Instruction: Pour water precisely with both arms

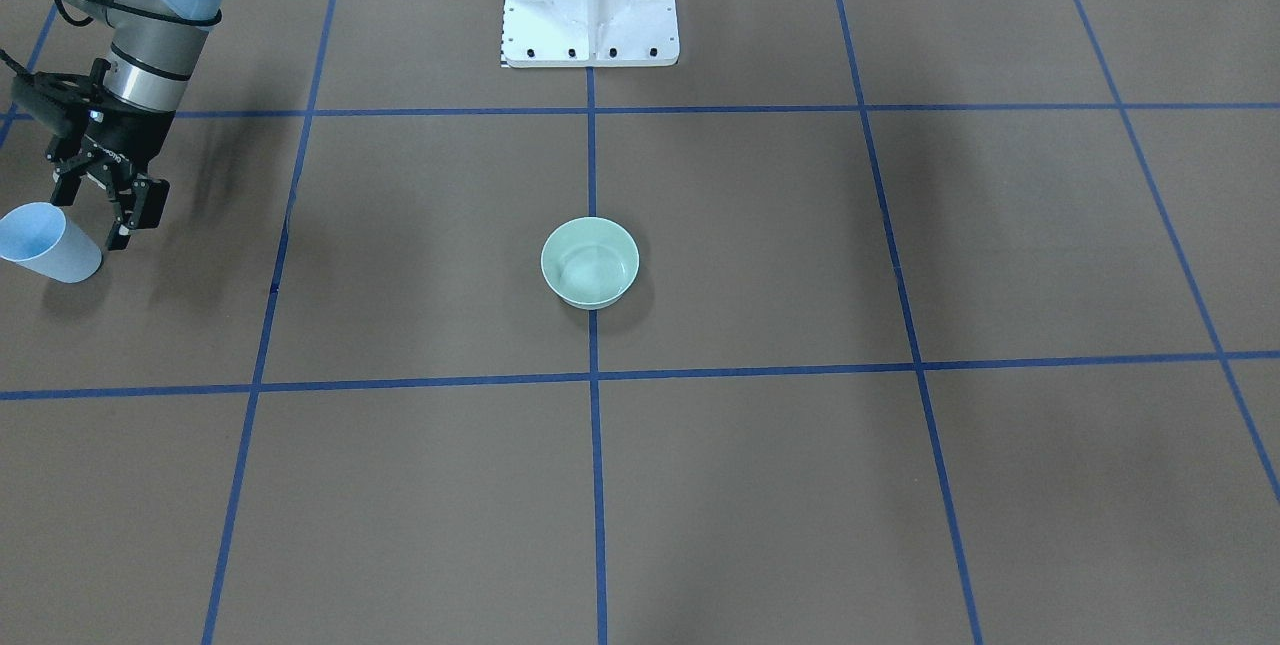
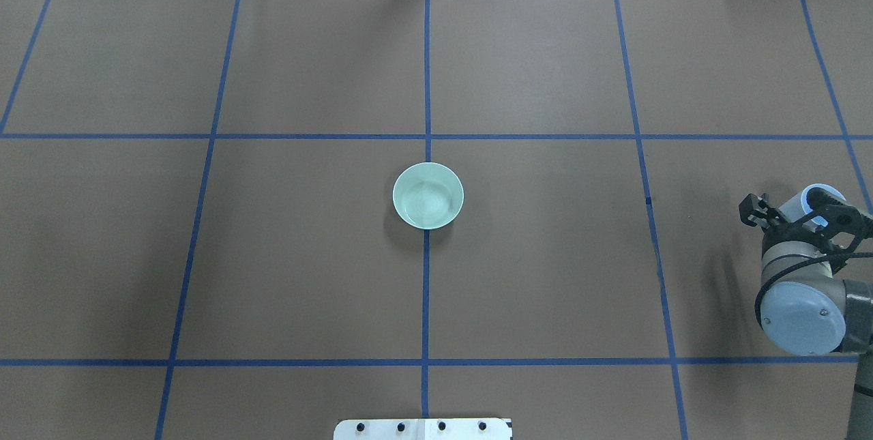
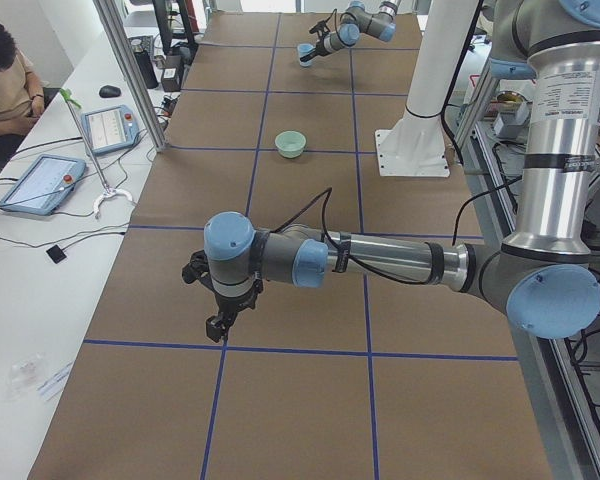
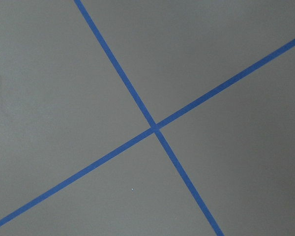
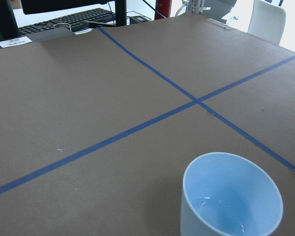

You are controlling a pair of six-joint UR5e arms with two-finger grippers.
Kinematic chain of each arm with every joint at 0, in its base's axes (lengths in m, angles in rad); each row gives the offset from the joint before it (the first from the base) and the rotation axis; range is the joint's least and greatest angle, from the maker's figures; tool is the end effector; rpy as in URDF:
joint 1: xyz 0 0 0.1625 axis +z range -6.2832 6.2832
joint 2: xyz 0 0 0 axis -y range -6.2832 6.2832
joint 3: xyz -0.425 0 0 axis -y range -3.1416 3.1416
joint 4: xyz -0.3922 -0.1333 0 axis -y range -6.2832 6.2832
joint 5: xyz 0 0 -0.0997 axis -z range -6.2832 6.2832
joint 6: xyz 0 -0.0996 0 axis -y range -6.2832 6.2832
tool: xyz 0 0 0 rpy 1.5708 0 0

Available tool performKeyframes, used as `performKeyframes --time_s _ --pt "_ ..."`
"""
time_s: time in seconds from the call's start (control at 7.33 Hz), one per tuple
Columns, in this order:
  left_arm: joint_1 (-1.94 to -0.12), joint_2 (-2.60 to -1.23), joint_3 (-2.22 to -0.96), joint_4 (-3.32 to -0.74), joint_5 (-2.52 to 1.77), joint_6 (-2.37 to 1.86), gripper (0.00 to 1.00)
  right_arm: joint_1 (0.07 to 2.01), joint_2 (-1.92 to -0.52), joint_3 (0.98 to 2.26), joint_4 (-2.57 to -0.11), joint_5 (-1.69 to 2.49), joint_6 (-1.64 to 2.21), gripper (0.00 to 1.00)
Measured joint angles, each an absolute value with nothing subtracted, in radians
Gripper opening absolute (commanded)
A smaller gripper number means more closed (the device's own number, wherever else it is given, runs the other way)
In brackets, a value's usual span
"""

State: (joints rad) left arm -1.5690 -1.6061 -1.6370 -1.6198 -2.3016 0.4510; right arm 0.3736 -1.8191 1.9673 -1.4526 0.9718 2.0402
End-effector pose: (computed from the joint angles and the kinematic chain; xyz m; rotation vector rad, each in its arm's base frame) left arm -0.0659 -0.5150 0.6059 0.3057 0.6861 0.4865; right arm -0.3045 -0.3228 0.5697 0.6029 -0.2967 0.8921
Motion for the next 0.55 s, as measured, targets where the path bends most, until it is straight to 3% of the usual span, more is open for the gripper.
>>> performKeyframes --time_s 0.55 --pt "-1.569 -1.604 -1.638 -1.62 -2.302 0.451 1.0 0.372 -1.812 1.872 -1.452 0.933 2.068 0.99"
